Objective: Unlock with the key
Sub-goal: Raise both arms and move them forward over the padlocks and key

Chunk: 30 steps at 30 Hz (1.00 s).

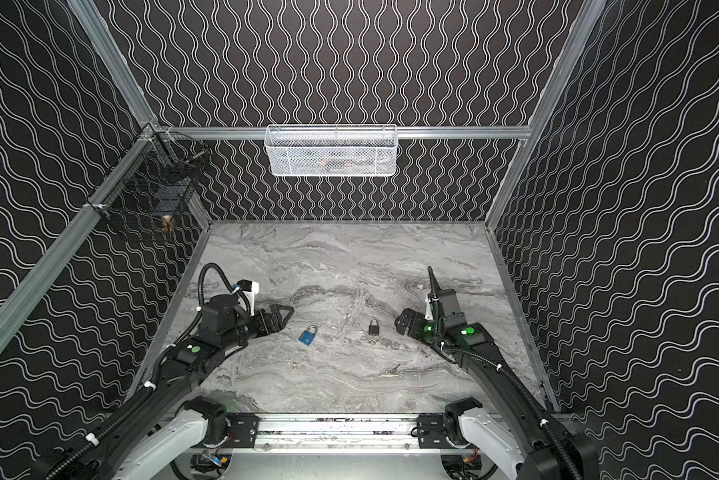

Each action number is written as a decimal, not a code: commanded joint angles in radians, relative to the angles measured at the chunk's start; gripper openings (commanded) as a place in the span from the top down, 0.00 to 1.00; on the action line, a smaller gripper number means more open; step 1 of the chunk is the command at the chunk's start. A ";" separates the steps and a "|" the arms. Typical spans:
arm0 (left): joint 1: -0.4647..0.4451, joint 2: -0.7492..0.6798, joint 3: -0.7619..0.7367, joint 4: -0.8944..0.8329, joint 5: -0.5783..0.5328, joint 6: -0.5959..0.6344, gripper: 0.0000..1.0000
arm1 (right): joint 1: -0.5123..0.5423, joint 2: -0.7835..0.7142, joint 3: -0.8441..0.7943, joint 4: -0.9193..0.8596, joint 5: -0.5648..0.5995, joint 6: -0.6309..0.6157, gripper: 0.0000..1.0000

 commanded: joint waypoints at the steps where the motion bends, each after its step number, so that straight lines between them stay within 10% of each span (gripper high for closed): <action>1: -0.040 -0.016 0.009 -0.034 -0.012 -0.038 0.01 | 0.059 0.002 0.002 -0.090 0.054 0.068 0.04; 30: -0.394 0.070 0.014 0.024 -0.194 -0.136 0.01 | 0.419 0.067 -0.120 -0.012 0.137 0.376 0.18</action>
